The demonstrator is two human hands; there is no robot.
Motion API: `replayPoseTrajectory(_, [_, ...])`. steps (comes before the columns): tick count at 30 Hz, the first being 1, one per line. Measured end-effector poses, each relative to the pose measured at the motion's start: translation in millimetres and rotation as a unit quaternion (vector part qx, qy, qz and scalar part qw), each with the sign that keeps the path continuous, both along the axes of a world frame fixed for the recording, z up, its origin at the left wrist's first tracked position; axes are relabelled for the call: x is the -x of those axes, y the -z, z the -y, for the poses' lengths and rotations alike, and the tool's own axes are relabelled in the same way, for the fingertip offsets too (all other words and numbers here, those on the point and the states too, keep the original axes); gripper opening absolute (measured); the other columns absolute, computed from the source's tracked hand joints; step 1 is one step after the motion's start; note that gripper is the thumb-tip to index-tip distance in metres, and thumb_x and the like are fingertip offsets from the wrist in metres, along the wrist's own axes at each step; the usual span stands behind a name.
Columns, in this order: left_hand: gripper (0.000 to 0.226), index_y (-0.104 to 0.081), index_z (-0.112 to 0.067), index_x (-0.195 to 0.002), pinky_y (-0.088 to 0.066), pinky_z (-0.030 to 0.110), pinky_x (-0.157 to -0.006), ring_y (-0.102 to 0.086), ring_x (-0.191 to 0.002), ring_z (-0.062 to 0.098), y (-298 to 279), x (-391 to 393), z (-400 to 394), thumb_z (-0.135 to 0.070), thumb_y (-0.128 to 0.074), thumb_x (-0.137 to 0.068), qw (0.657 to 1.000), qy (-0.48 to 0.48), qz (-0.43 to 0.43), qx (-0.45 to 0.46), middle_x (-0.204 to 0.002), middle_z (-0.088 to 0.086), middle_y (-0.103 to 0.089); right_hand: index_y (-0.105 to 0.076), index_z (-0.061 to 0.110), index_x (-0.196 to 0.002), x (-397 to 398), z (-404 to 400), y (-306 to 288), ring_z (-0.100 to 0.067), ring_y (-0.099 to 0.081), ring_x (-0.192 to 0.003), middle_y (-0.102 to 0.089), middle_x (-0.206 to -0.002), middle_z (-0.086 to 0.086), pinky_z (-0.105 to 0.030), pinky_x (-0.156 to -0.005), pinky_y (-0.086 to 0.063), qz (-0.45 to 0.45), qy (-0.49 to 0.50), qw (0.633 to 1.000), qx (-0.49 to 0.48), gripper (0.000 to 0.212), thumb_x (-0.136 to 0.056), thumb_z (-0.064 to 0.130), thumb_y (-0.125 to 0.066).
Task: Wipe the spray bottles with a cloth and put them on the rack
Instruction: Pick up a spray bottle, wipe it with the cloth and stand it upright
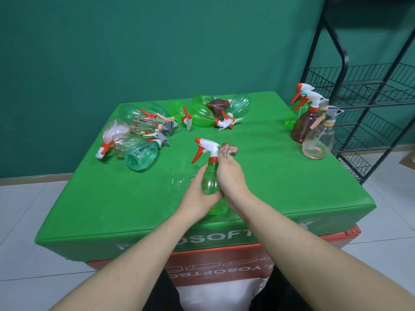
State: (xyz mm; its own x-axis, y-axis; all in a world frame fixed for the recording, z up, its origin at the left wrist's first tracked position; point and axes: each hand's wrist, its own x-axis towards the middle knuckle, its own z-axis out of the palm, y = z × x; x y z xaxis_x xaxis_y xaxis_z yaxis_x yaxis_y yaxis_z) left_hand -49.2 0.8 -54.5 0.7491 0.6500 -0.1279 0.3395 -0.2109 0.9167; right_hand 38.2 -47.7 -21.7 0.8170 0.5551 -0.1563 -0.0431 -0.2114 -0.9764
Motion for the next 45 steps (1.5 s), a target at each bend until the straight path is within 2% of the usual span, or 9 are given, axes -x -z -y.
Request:
replayPoseTrajectory(3, [0.088, -0.026, -0.032, -0.161, -0.049, 0.024, -0.096, -0.058, -0.124, 0.022, 0, 2, -5, -0.018, -0.077, -0.090, 1.000, 0.003, -0.008, 0.002, -0.143, -0.006, -0.052, -0.058, 0.014, -0.105, -2, 6, 7, -0.019, -0.059, -0.087, -0.061, -0.092, 0.000, -0.034, -0.078, -0.044, 0.138, -0.050, 0.986, 0.081, 0.034, -0.110, 0.031, -0.030])
replayPoseTrajectory(7, [0.079, -0.027, -0.036, -0.160, -0.034, 0.020, -0.103, -0.042, -0.133, 0.009, 2, 4, -10, -0.025, -0.072, -0.096, 1.000, -0.002, 0.002, 0.018, -0.161, -0.004, -0.040, -0.056, 0.019, -0.109, -7, 21, 18, -0.023, -0.063, -0.086, -0.065, -0.091, 0.002, -0.034, -0.072, -0.046, 0.251, -0.110, 0.953, 0.125, 0.027, -0.109, 0.029, -0.031])
replayPoseTrajectory(11, [0.074, -0.029, -0.044, -0.158, -0.032, 0.036, -0.113, -0.040, -0.138, 0.013, 5, 1, -16, -0.037, -0.070, -0.096, 0.995, -0.023, 0.015, 0.091, -0.165, -0.004, -0.033, -0.046, 0.030, -0.149, -4, 35, 29, -0.018, -0.060, -0.120, -0.059, -0.142, 0.002, -0.030, -0.101, -0.048, 0.259, -0.156, 0.949, 0.083, 0.042, -0.109, 0.028, -0.033])
replayPoseTrajectory(15, [0.073, -0.034, -0.049, -0.155, -0.031, 0.044, -0.116, -0.050, -0.120, 0.010, 7, 1, -16, -0.035, -0.072, -0.094, 0.978, -0.040, 0.063, 0.195, -0.151, -0.007, -0.042, -0.055, 0.029, -0.138, -3, 40, 34, 0.006, -0.052, -0.063, -0.065, -0.091, 0.006, -0.016, -0.061, -0.040, 0.152, -0.115, 0.981, 0.043, 0.035, -0.110, 0.028, -0.034])
replayPoseTrajectory(17, [0.073, -0.037, -0.052, -0.152, -0.027, 0.051, -0.122, -0.047, -0.127, 0.013, 12, 1, -17, -0.035, -0.074, -0.092, 0.972, -0.046, 0.071, 0.218, -0.147, -0.009, -0.041, -0.060, 0.024, -0.129, -7, 39, 32, 0.002, -0.049, -0.067, -0.058, -0.087, 0.010, -0.023, -0.066, -0.038, 0.084, -0.073, 0.994, 0.025, 0.033, -0.111, 0.030, -0.032])
replayPoseTrajectory(23, [0.044, -0.046, -0.029, -0.132, -0.061, 0.056, -0.079, -0.071, -0.106, 0.033, 27, -4, -17, -0.030, -0.070, -0.095, 0.939, -0.089, 0.087, 0.320, -0.131, 0.009, -0.064, -0.063, 0.019, -0.102, -22, 30, 20, -0.016, -0.062, -0.091, -0.069, -0.098, -0.001, -0.029, -0.076, -0.043, 0.038, -0.015, 0.999, -0.008, 0.033, -0.110, 0.032, -0.034])
replayPoseTrajectory(28, [0.031, -0.056, -0.023, -0.128, -0.057, 0.067, -0.087, -0.071, -0.107, 0.035, 28, -9, -18, -0.037, -0.060, -0.101, 0.914, -0.082, 0.111, 0.381, -0.130, 0.012, -0.066, -0.062, 0.027, -0.108, -20, 25, 18, -0.011, -0.057, -0.085, -0.065, -0.094, 0.008, -0.023, -0.069, -0.041, 0.124, -0.074, 0.990, 0.011, 0.027, -0.109, 0.028, -0.035])
replayPoseTrajectory(34, [0.042, -0.049, -0.028, -0.144, -0.057, 0.065, -0.087, -0.073, -0.106, 0.039, 33, -9, -21, -0.029, -0.057, -0.103, 0.901, -0.054, 0.136, 0.408, -0.135, 0.013, -0.063, -0.040, 0.031, -0.154, -21, 13, 25, -0.006, -0.035, -0.144, -0.036, -0.160, 0.013, -0.023, -0.114, -0.023, 0.204, -0.127, 0.970, 0.046, 0.044, -0.111, 0.028, -0.033])
replayPoseTrajectory(45, [0.042, -0.047, -0.043, -0.142, -0.057, 0.063, -0.090, -0.072, -0.110, 0.034, 43, -9, -31, -0.023, -0.052, -0.106, 0.909, -0.036, 0.161, 0.382, -0.131, 0.009, -0.069, -0.049, 0.020, -0.142, -29, 0, 37, -0.022, -0.048, -0.122, -0.039, -0.148, -0.003, -0.043, -0.108, -0.042, 0.346, -0.140, 0.920, 0.122, 0.038, -0.107, 0.029, -0.036])
